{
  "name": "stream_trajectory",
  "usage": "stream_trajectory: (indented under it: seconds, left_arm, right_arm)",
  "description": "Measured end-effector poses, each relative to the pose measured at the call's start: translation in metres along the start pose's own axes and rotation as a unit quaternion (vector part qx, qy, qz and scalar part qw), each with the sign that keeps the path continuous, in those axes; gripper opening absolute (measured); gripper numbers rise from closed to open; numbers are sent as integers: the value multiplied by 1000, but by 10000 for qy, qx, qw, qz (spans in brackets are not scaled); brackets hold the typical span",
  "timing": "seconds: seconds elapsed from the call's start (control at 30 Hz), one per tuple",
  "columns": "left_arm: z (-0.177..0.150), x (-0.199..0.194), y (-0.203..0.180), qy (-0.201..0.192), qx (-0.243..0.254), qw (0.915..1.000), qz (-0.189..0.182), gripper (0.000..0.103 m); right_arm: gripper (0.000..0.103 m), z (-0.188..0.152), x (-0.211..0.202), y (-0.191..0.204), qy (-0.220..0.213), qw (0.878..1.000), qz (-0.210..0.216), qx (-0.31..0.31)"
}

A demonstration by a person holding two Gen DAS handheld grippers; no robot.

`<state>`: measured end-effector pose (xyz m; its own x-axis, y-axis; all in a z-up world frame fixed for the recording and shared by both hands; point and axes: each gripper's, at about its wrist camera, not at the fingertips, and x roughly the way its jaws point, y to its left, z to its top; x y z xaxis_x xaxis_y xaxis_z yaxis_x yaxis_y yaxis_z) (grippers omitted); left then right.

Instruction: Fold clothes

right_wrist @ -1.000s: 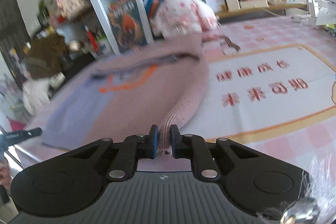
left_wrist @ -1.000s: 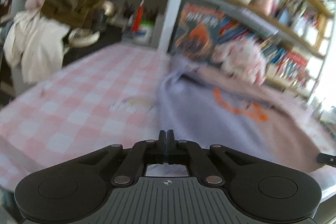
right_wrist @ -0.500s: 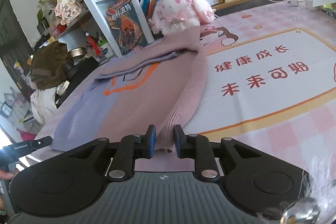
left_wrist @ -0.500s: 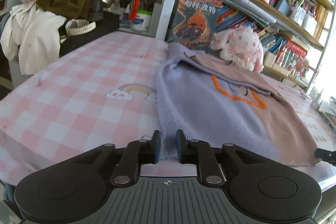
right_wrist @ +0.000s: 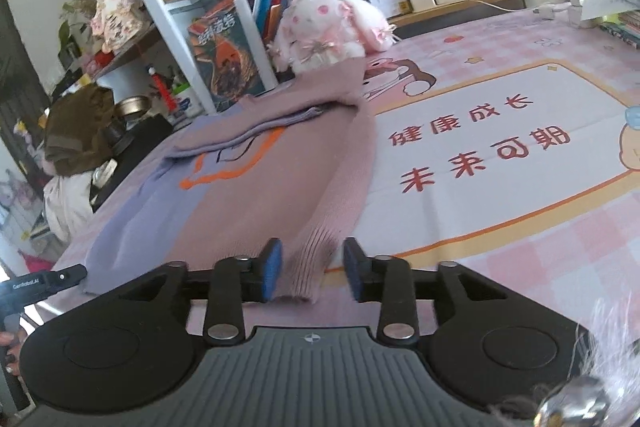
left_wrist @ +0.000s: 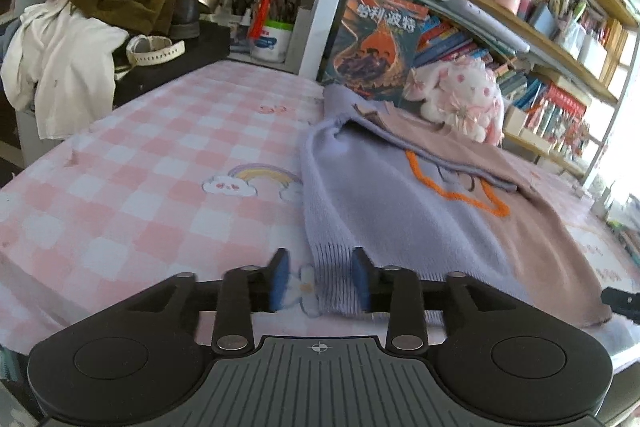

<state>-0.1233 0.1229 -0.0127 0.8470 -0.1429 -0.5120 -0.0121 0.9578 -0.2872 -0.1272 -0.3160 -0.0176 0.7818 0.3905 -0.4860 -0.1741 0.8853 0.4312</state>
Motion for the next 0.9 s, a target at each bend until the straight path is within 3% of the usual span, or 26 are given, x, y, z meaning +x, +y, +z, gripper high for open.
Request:
stream_trajectory:
  seconds: [0.07, 0.17, 0.27, 0.3, 0.33, 0.37, 0.43, 0.57, 0.67, 0.8, 0.9]
  left_arm:
    - [4, 5, 6, 0, -169, 9997, -158, 56]
    - [7, 15, 11, 8, -465, 9985, -303, 55]
    - [10, 24, 10, 31, -564, 9976, -398, 36]
    - [10, 28, 7, 89, -569, 9974, -437, 16]
    - [11, 31, 5, 104, -563, 9973, -456, 11]
    - [13, 31, 1, 44, -526, 9975, -476, 7]
    - [16, 27, -7, -89, -409, 9976, -552, 7]
    - [20, 28, -16, -25, -161, 9985, -529, 13]
    - [19, 30, -15, 96, -208, 9985, -498, 19]
    - [13, 32, -6, 264, -382, 9978, -463, 34]
    - [9, 31, -6, 206, -307, 9983, -455, 31]
  right_arm:
    - [39, 4, 3, -3, -7, 10000, -3, 71]
    - [39, 9, 10, -3, 10, 9999, -1, 119]
    - [39, 14, 19, 0, 29, 10000, -28, 82]
    - [38, 15, 22, 2, 32, 10000, -58, 47]
    - [35, 17, 24, 4, 33, 10000, -73, -3]
    - [21, 18, 25, 7, 35, 9999, -89, -52]
    - [16, 21, 28, 11, 29, 9998, -110, -148]
    - [17, 26, 20, 14, -286, 9989, 355, -108]
    - [28, 25, 29, 10, 88, 9996, 253, -29]
    - [32, 16, 32, 8, 242, 9995, 221, -18]
    - [32, 15, 32, 10, 229, 9994, 240, -49]
